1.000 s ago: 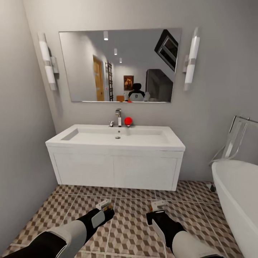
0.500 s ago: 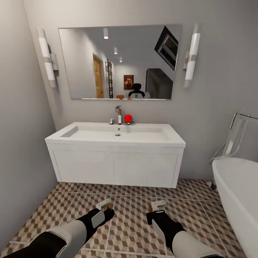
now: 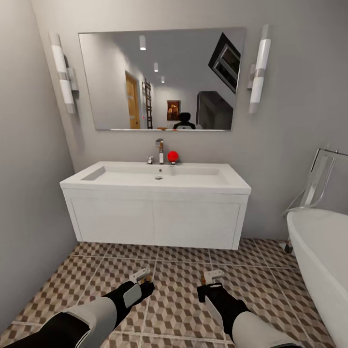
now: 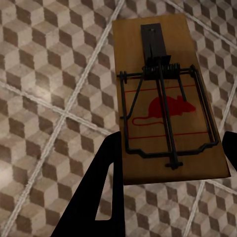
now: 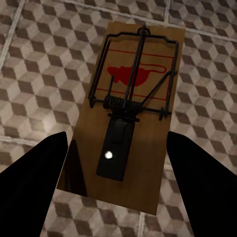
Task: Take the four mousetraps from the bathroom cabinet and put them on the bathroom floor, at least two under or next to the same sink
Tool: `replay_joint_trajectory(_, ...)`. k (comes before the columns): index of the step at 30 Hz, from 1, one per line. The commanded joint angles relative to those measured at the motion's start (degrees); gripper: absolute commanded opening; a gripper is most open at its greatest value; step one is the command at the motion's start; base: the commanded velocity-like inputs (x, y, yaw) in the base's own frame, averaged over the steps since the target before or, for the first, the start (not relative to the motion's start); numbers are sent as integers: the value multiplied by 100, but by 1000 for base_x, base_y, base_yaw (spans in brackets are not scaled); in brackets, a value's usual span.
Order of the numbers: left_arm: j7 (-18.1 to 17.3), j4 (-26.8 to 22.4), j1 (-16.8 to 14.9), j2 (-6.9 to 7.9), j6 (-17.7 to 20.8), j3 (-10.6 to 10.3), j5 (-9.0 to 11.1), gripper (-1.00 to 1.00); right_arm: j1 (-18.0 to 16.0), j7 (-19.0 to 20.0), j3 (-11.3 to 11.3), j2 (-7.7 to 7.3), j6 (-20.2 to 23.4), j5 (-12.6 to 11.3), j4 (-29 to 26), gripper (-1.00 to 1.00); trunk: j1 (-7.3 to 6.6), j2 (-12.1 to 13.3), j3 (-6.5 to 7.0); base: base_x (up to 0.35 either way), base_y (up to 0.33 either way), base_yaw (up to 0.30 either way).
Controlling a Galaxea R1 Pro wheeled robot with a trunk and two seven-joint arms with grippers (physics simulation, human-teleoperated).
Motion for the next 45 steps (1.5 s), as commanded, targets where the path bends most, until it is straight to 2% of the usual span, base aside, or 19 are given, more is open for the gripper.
replay_joint_trajectory(1,28,-7,-3,0,25,-49,37,-100,-2,-21,32,0,53,43,-11,-100,22,-44,-24,0,0,0)
replay_joint_trajectory(45,37,-7,-3,0,25,-49,37,-100,-2,5,32,0,-8,43,5,-100,988,-1809,-814,0,0,0)
